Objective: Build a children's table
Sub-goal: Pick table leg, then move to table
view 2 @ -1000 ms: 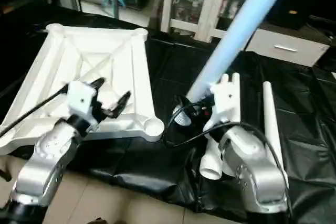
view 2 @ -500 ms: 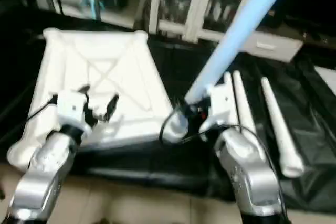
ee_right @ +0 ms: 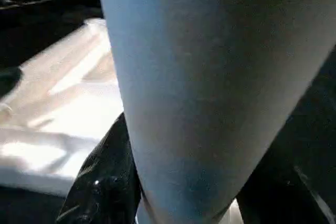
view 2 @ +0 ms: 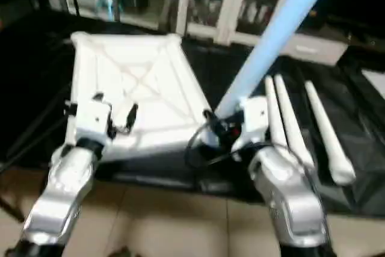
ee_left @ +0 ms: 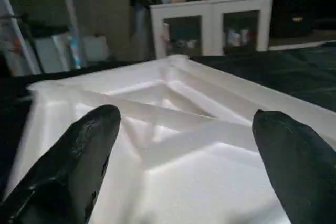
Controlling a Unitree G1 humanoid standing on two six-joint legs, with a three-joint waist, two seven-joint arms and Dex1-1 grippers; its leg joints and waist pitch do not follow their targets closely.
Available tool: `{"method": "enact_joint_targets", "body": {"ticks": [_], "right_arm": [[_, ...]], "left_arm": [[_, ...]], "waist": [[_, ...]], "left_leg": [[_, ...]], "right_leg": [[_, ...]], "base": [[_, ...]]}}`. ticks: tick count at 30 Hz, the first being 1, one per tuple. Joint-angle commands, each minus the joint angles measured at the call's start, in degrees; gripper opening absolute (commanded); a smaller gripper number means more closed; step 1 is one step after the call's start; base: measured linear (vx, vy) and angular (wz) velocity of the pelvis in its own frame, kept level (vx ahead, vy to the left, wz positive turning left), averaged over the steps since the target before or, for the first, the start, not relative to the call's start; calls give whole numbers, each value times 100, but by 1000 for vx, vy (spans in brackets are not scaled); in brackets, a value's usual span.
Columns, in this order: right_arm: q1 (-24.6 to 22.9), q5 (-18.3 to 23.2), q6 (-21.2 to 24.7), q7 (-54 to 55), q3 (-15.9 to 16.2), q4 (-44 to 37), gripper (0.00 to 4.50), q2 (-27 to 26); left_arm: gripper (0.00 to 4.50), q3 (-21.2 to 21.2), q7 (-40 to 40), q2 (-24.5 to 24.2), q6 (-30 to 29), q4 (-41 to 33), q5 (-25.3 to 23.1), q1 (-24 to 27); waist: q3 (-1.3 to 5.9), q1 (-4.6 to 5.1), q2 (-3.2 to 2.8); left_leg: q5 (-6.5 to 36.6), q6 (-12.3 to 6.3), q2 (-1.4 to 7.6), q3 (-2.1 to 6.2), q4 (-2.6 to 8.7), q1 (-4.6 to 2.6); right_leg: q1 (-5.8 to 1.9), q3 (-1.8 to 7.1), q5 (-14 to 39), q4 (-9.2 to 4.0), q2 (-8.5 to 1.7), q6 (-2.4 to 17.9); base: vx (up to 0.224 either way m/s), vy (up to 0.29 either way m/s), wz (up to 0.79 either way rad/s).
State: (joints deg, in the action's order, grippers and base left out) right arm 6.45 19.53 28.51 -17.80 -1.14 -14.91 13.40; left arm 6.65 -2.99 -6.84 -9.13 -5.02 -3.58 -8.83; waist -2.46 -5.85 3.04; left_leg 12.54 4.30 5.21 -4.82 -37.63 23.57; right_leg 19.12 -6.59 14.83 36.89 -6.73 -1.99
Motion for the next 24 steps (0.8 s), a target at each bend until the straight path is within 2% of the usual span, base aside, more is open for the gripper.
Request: {"method": "enact_joint_targets", "body": {"ticks": [1,2,3,4,5,6,8,9,10,11,12,13,14,15,16,17,18,19,20,21,22,23,24], "right_arm": [[39,-50,-44,16,-84,-41,186,1],[39,-50,-44,16,-84,-41,186,1],[42,-55,-48,36,-79,-38,186,-5],[48,-48,-44,52,-84,-36,186,-19],[65,-40,-38,84,-79,-36,186,-55],[65,-40,-38,84,-79,-36,186,-55],[71,-33,-39,110,-65,-33,186,-81],[57,-44,-43,114,-44,-38,186,-82],[47,-49,-46,112,-37,-43,186,-83],[38,-53,-51,110,-33,-42,186,-84],[35,-57,-56,106,-36,-40,186,-87],[34,-59,-57,104,-37,-39,186,-88],[37,-67,-74,100,-44,-21,186,-92],[51,-76,-84,102,-44,-11,186,-89],[62,-85,-90,103,-46,-6,186,-90],[89,-143,-110,128,-28,3,186,-80],[111,-182,-99,150,-13,11,186,-75],[112,-180,-95,145,-9,11,186,-73],[121,-165,-66,104,22,8,186,-60],[126,-201,-70,77,77,13,186,-32],[126,-191,-69,68,88,16,186,-39],[131,-178,-77,65,96,26,186,-60],[136,-168,-76,64,94,30,186,-66]], "left_arm": [[447,-16,61,-79,87,70,-96,-56],[447,-16,61,-79,87,70,-96,-56],[447,-18,112,-94,79,93,-161,-72],[447,-39,107,-75,32,106,-124,-81],[447,-62,202,-57,-16,168,-192,-151],[447,-62,202,-57,-16,168,-192,-151],[447,-32,167,-60,-14,214,-256,-214],[447,-47,183,-21,-33,219,-253,-224],[447,-101,191,44,-40,221,-163,-214],[447,-150,203,99,-63,217,-88,-209],[447,-153,217,96,-65,208,-97,-209],[447,-152,222,93,-65,204,-103,-209],[447,-161,186,53,-36,161,-90,-201],[447,-167,185,16,4,175,-119,-218],[447,-174,187,-5,30,191,-140,-233],[447,-212,142,-22,21,189,-88,-256],[447,-253,110,-29,45,190,-41,-277],[447,-256,105,-29,48,190,-38,-278],[447,-288,66,-28,72,183,-5,-292],[447,-306,36,-30,94,184,-15,-318],[447,-307,13,-32,112,185,-12,-333],[447,-302,-24,-38,125,190,-7,-363],[447,-297,-28,-42,124,194,-1,-371]], "waist": [[140,68,-39],[125,156,-115],[227,282,-227],[237,301,-240],[225,337,-213],[228,365,-204],[208,419,-201],[194,515,-318],[218,524,-333],[212,523,-307],[233,495,-233],[213,469,-185],[246,294,15],[261,150,127],[306,4,187],[317,-41,188],[372,-120,39],[355,-108,-6],[331,-131,-78],[301,-149,-98],[301,-149,-98],[278,-99,-197],[201,-97,-218]], "left_leg": [[815,250,601,243,429,-25],[1825,442,686,294,674,-15],[3551,825,777,424,885,-87],[3578,848,756,412,908,-82],[3360,831,759,389,923,-77],[3195,839,812,408,928,-108],[3261,779,949,495,980,-169],[3599,543,1278,762,1246,-269],[3531,413,1375,830,1303,-340],[3105,44,1419,818,1290,-397],[2633,-374,1223,629,1157,-347],[2497,-483,986,422,998,-225],[1931,-392,470,-18,485,-11],[1103,-445,316,-194,115,-35],[46,-472,398,-193,202,76],[-207,-487,393,-195,295,139],[-442,-459,586,-146,496,21],[-381,-422,629,-129,544,-10],[-69,-318,710,-135,593,-78],[239,-520,608,110,726,147],[239,-520,608,110,726,147],[1135,-680,658,259,752,18],[1622,-626,654,252,781,17]], "right_leg": [[-170,175,3259,-873,-736,727],[-135,48,3285,-748,-437,566],[-138,118,2007,-521,-329,508],[-155,138,1636,-527,-341,586],[-155,157,1224,-561,-360,668],[-147,140,1059,-579,-318,656],[-93,121,994,-571,-219,645],[-71,96,881,-252,-57,636],[-8,122,738,-91,7,656],[133,214,551,63,44,718],[121,329,364,-58,-21,877],[95,422,321,-346,-172,1104],[-39,543,1080,-774,-462,1394],[-55,571,1702,-920,-630,1115],[-177,700,2017,-815,-627,265],[-199,650,1772,-735,-503,-143],[-111,520,387,-567,-313,-575],[-80,461,12,-536,-236,-509],[-45,408,-215,-555,-182,-351],[-279,55,-349,-473,-293,88],[-279,55,-349,-473,-293,88],[-295,-68,543,-606,-387,635],[-386,-139,1367,-717,-418,844]], "base": [[-57,7,-37],[-45,16,-19],[-45,16,-19],[0,0,0],[0,0,0],[0,0,0],[-8,-36,-1],[-16,-72,-3],[0,-114,0],[6,-162,4],[6,-162,4],[-5,-208,3],[-15,-207,-1],[-15,-207,-1],[-4,-180,-9],[6,-142,-8],[6,-142,-8],[8,-95,-4],[0,0,0],[0,0,0],[24,-9,33],[24,21,58],[24,21,58]]}}
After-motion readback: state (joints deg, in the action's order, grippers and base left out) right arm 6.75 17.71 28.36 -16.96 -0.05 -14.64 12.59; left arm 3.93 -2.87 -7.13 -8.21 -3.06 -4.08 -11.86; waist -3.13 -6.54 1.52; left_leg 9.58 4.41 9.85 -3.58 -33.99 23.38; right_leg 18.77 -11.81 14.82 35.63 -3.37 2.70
